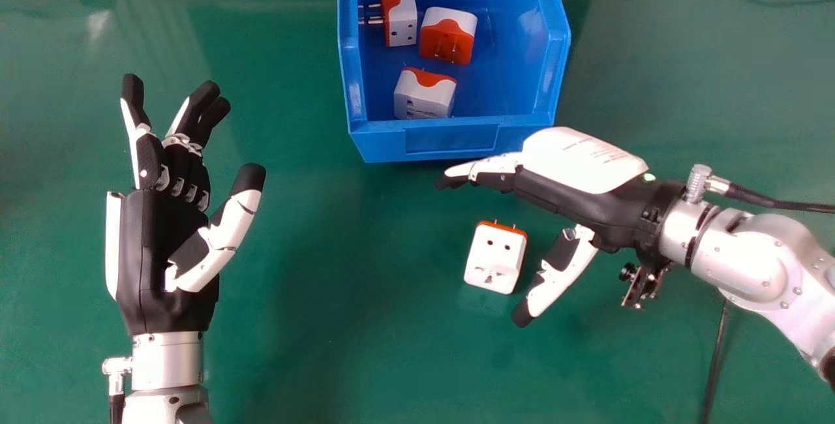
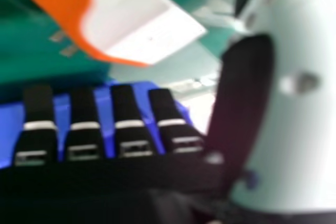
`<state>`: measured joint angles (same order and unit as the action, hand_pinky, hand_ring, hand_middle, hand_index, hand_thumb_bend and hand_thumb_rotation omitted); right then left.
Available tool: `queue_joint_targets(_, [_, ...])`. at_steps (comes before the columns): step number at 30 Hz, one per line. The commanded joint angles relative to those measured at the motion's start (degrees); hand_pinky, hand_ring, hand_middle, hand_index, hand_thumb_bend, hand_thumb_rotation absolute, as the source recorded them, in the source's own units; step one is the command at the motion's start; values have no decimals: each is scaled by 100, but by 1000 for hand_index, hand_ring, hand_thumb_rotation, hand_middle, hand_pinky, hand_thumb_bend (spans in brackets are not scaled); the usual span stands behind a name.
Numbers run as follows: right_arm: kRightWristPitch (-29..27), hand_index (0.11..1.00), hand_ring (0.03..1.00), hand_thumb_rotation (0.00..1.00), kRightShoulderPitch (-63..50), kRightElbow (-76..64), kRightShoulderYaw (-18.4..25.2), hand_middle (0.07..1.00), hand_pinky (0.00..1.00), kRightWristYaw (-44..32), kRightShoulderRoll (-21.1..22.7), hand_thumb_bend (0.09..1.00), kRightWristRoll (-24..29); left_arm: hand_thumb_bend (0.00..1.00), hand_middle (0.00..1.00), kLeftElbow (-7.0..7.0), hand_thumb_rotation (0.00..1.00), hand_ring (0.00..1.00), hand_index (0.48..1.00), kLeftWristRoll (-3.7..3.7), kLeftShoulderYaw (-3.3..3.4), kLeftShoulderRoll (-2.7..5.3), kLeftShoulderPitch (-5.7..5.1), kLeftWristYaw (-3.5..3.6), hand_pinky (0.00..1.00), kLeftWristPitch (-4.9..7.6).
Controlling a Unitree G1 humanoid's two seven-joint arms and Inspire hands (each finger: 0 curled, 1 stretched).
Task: Pick all objects and put in blue box
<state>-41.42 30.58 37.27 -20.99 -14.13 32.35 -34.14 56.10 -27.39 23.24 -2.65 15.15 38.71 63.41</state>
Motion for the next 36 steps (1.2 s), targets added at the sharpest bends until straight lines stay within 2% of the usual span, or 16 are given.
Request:
queue_joint_targets(1, [45, 856, 835, 256, 47, -160, -31, 855, 737, -33, 138, 1000, -66, 486, 891, -99, 100, 897, 490, -11, -21, -30, -37, 36, 1000, 22])
queue_joint_targets(5, [128, 854, 838, 233, 93, -258, -108, 858, 740, -64, 183, 1000, -273, 486, 894, -145, 99, 906, 490, -8, -24, -16, -57, 22, 1000, 10])
queue_joint_targets(13, [198, 844, 827, 189, 175, -196, -237, 853, 727, -66, 185, 1000, -506, 486, 894, -119, 99, 910, 490, -78, -13, -19, -26, 103, 1000, -16])
queue_joint_targets(16, [171, 845, 812, 180, 196, -74, -306, 851, 712, 44, 128, 1000, -570, 486, 894, -89, 99, 910, 490, -75, -9, -24, -3, 106, 1000, -8])
queue_joint_targets(21, [123, 854, 803, 181, 341, 259, -393, 852, 699, 145, -35, 1000, -567, 485, 893, -133, 99, 910, 490, -36, -22, -32, 8, 74, 1000, -2])
queue_joint_targets(27, [43, 887, 808, 187, 500, 455, -440, 870, 687, 328, -101, 1000, -606, 485, 892, -140, 98, 909, 490, -72, -8, -82, 12, 122, 1000, -43])
queue_joint_targets(31, [-26, 899, 811, 188, 618, 621, -512, 878, 684, 483, -146, 1000, -694, 485, 891, -123, 98, 908, 490, -18, -22, -63, 17, 83, 1000, -6])
queue_joint_targets(36, [-41, 921, 821, 193, 791, 894, -621, 894, 683, 598, -190, 1000, -753, 484, 889, -152, 98, 906, 491, -39, -26, -79, 10, 107, 1000, -32])
